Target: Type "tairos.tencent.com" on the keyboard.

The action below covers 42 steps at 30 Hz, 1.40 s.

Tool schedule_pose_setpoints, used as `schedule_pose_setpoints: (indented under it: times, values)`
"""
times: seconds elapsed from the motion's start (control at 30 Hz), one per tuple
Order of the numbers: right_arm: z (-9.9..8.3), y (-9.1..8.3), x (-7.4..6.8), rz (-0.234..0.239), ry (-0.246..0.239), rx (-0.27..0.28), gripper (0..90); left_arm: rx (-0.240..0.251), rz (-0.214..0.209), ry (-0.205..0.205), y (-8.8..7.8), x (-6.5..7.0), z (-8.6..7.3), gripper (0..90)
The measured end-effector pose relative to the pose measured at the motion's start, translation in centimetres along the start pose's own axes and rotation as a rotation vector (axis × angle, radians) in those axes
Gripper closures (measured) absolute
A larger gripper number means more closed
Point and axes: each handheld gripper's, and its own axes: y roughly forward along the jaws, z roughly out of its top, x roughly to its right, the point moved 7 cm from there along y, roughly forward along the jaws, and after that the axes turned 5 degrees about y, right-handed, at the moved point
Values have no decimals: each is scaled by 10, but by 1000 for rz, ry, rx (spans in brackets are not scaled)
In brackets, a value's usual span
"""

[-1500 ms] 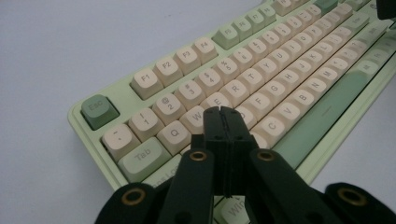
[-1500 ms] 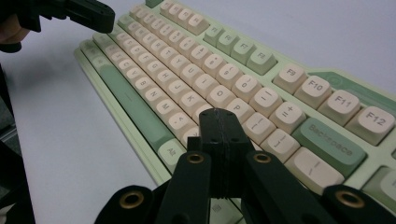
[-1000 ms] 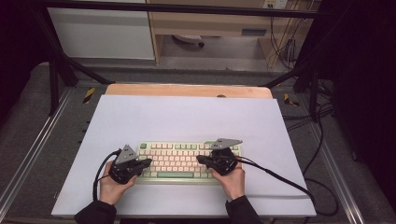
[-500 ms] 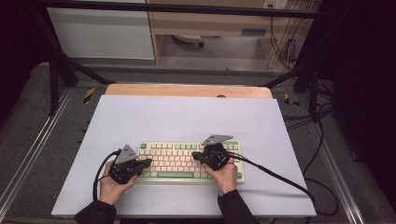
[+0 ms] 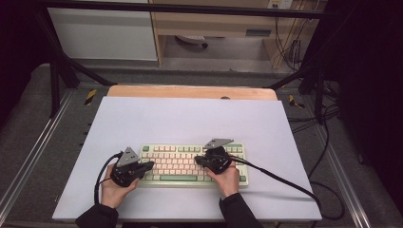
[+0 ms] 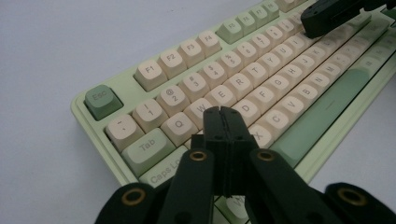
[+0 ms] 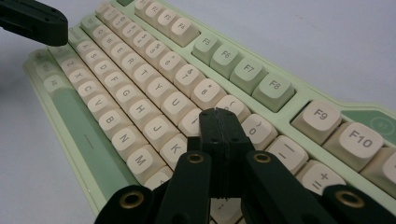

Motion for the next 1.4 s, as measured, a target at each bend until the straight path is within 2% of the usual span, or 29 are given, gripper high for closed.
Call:
schedule_pose_setpoints:
  times: [0.3,0.47,0.7,0.97,1.4]
  values:
    - [-1,0,0,0,-11,-1,900,1,0,2,0,0,0,898]
    - [3,-9,-2,18,-8,9,900,1,1,2,-1,0,1,898]
    - [4,-24,-4,25,-32,11,900,4,2,1,-1,0,1,898]
    - [-5,-42,5,25,-16,18,900,5,2,3,-1,1,3,897]
    - [-23,-60,18,19,2,25,900,5,1,1,3,2,8,897]
